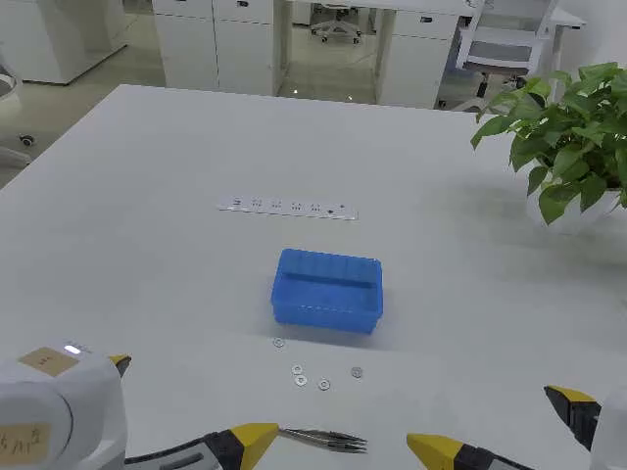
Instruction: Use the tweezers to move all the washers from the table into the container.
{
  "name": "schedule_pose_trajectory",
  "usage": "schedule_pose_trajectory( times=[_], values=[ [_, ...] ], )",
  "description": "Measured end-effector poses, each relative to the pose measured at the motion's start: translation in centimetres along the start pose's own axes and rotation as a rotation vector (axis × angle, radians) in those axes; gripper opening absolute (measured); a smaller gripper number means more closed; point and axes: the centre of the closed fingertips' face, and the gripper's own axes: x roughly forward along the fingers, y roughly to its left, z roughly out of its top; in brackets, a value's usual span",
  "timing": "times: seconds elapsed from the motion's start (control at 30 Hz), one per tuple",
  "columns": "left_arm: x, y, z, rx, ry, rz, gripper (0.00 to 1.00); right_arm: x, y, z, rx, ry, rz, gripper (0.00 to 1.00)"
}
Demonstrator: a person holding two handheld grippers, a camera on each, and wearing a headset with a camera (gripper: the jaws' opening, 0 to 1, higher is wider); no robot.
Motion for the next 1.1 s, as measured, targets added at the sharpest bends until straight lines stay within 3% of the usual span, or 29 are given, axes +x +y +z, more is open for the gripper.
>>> schedule_pose_trajectory(
  times=[0.27,0.8,1.1],
  values=[
    [0.2,0.3,-0.6,-0.019,0.019,0.004,0.99,0.0,-0.2,-0.1,0.009,-0.001,-0.001,0.98],
    [0.2,1.0,-0.9,0.029,0.031,0.036,0.99,-0.2,-0.8,-1.3,0.028,0.025,-0.023,0.98],
    [0.3,0.9,-0.8,0.049,0.036,0.032,0.99,-0.2,-0.5,-1.0,0.032,0.016,-0.022,0.98]
  ],
)
